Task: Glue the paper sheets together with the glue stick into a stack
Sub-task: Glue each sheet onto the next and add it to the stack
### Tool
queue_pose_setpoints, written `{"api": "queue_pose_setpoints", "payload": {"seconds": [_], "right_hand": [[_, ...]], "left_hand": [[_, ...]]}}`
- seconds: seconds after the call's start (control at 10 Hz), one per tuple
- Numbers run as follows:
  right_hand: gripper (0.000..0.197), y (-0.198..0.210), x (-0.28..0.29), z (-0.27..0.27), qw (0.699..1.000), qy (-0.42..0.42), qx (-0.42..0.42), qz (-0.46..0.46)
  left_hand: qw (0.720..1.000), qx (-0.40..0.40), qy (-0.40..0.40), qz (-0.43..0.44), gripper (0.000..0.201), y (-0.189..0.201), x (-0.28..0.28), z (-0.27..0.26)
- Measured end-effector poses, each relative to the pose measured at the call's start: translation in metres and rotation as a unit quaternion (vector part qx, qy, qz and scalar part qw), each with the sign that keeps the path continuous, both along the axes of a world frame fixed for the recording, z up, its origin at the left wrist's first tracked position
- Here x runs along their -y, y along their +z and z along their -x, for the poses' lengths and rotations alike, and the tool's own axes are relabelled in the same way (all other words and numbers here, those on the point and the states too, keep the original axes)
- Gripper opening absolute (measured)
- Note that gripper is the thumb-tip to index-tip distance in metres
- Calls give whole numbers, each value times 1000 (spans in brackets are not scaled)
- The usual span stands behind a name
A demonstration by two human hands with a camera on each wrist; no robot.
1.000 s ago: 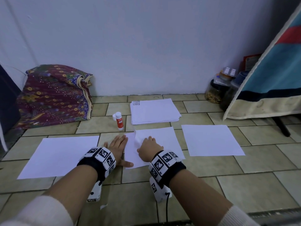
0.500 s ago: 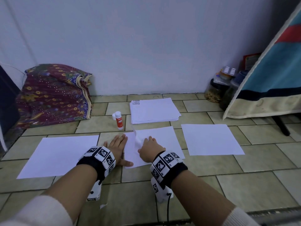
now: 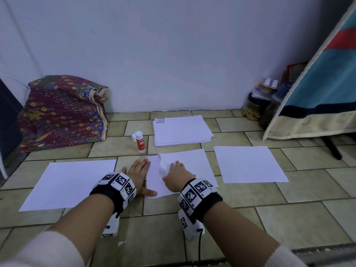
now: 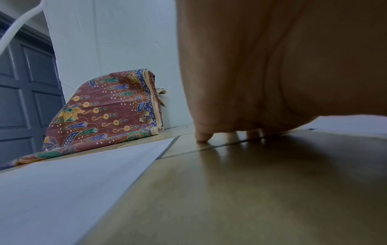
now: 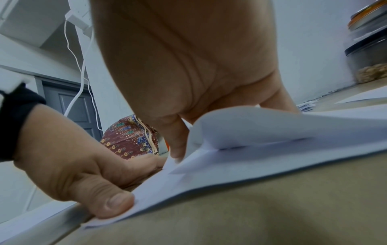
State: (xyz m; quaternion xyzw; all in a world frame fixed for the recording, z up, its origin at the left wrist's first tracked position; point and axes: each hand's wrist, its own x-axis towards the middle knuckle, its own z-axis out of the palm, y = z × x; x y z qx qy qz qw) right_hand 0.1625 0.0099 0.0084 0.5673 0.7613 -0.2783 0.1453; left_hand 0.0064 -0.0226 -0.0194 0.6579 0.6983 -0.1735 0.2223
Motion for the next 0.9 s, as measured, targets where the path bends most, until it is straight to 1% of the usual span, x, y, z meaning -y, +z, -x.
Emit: {"api": "queue_pose_setpoints", "payload": {"seconds": [0.1,0.7,0.9], "right_hand": [[66,-1,-1,0,1000,2,2,10],[66,0,2,-1,1000,4,-1,1],[73,1,4,-1,1000,5,2,-5]], "left_hand": [[1000,6,2,-2,115,-1,0,1],[1000,0,-1,-2,113,0,0,0],[1000,-10,0,5,114,0,-1,0]]}}
